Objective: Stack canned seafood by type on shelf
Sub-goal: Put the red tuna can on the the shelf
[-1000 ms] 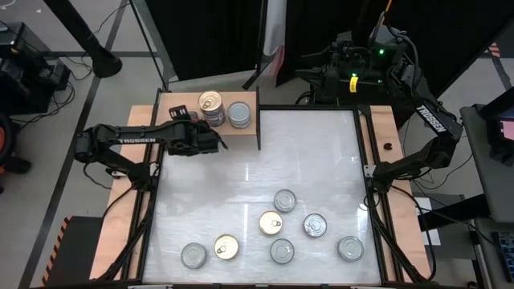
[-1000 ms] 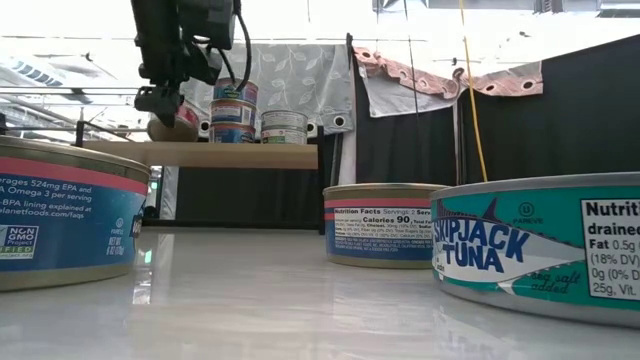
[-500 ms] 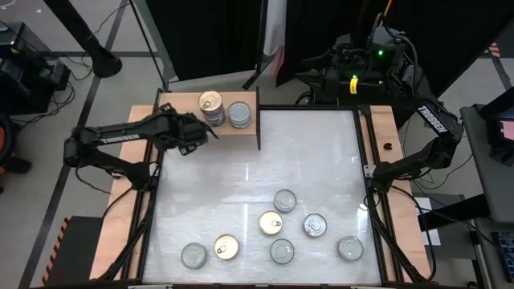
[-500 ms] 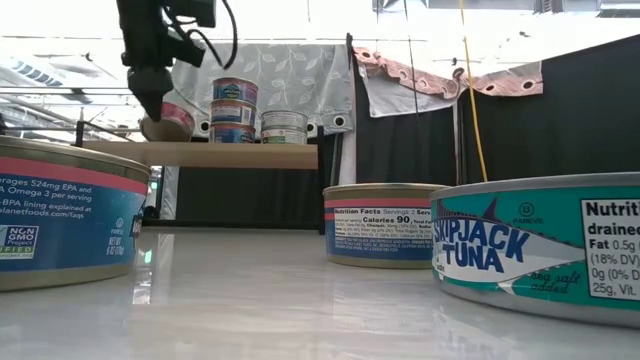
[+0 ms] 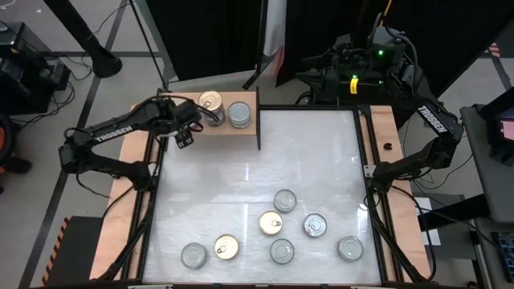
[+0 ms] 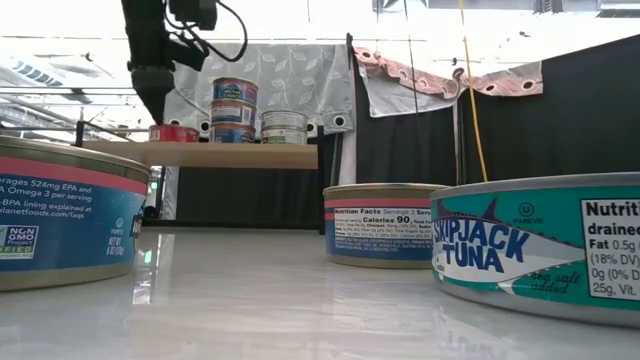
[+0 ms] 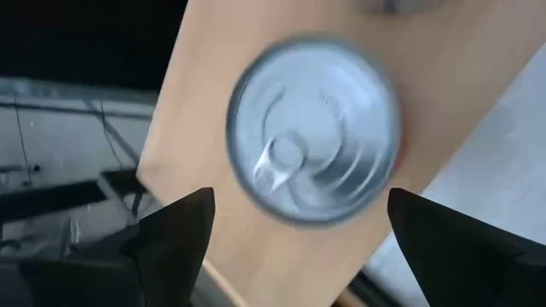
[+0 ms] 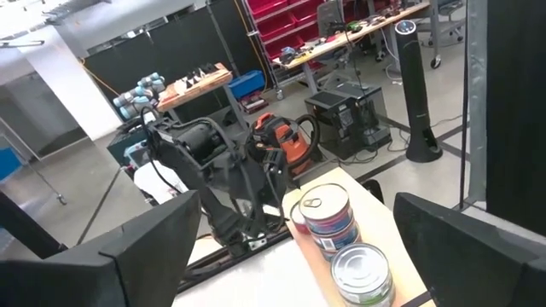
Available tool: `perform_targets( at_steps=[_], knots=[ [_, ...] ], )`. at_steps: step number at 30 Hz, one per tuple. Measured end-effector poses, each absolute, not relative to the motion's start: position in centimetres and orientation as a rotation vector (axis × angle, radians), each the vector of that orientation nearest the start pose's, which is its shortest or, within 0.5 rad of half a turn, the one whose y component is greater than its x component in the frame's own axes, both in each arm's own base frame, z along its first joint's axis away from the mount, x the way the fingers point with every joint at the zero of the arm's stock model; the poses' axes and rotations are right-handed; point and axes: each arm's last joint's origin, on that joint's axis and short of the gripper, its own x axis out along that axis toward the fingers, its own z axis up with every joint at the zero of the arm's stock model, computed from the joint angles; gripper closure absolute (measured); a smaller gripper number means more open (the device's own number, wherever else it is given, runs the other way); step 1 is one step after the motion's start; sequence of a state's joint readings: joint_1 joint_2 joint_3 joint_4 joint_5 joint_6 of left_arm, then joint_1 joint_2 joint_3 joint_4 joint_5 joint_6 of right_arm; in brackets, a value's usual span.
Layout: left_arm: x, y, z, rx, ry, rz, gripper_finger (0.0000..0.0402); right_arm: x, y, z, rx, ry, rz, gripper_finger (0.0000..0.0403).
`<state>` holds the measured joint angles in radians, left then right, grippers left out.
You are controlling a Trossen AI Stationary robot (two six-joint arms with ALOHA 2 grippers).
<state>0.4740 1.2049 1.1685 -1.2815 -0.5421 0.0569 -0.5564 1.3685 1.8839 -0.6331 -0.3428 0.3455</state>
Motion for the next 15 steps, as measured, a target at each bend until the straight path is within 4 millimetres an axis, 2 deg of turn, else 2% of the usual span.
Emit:
perform_targets(
  at_steps=[3,6,8,11,15],
  knots=[
    [15.8,10.0,32.9,0.030,1.395,0.900,0.0052,21.3,-12.1,52.4,0.418,0.069,-0.230,0.0023],
    [14.4,9.0,35.8,-0.132,1.269,0.952,0.0065,21.3,-12.0,52.3,0.437,0.079,-0.230,0.0023],
    [13.3,8.2,36.7,-0.246,1.162,0.931,0.0082,21.3,-12.0,52.2,0.438,0.082,-0.230,0.0023],
    [12.1,7.3,36.2,-0.331,1.068,0.897,0.0119,21.2,-12.0,52.2,0.431,0.082,-0.230,0.0023],
    [11.3,6.9,34.2,-0.356,1.046,0.911,0.0180,21.3,-12.0,52.3,0.388,0.080,-0.229,0.0023]
  ],
)
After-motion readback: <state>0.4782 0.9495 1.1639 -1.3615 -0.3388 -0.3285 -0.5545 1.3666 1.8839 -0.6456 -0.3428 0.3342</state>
